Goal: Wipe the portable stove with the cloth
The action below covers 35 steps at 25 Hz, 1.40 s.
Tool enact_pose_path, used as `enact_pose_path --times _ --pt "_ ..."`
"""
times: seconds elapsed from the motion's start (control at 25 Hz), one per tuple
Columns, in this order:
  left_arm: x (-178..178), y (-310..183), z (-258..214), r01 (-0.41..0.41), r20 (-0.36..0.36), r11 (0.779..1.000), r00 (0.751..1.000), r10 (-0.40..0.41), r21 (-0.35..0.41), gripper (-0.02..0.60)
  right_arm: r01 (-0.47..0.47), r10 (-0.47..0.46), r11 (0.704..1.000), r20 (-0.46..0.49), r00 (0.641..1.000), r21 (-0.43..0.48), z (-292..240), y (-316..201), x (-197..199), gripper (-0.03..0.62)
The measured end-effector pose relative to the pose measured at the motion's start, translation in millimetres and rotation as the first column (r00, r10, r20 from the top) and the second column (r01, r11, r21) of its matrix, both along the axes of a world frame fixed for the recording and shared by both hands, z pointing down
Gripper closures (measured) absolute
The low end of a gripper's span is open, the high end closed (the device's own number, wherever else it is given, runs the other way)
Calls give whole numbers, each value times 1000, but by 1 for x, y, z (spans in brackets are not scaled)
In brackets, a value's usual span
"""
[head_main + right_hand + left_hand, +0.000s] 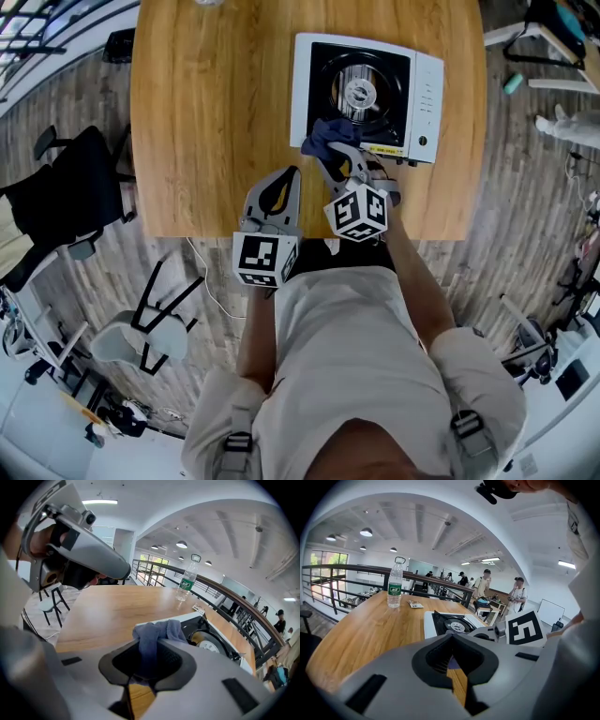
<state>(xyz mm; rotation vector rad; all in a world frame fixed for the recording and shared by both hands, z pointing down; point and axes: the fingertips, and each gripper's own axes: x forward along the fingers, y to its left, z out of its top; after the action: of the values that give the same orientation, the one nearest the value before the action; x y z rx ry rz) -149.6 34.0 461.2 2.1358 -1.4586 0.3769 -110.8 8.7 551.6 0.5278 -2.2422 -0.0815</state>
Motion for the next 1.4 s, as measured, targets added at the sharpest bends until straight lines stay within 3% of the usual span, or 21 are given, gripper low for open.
enact_pose_path --times 0.28,0.88,1.0,1.2,1.4 --pt "-10 0 -5 22 24 1000 999 -22 3 567 40 -39 999 15 999 -12 0 3 -19 499" --pt "-2 -2 -32 104 134 994 985 -105 13 568 82 -64 990 151 986 -115 -11 5 -24 499" --pt "-3 -7 -36 94 139 995 986 -96 24 567 75 -51 992 210 976 -106 -29 4 -24 499" --pt "-4 -27 -41 43 115 998 992 -48 51 568 34 -33 999 247 968 4 -61 -8 -17 499" --pt "2 -49 -38 -32 89 998 996 27 55 566 -74 73 997 262 962 -6 -82 -28 -1 499"
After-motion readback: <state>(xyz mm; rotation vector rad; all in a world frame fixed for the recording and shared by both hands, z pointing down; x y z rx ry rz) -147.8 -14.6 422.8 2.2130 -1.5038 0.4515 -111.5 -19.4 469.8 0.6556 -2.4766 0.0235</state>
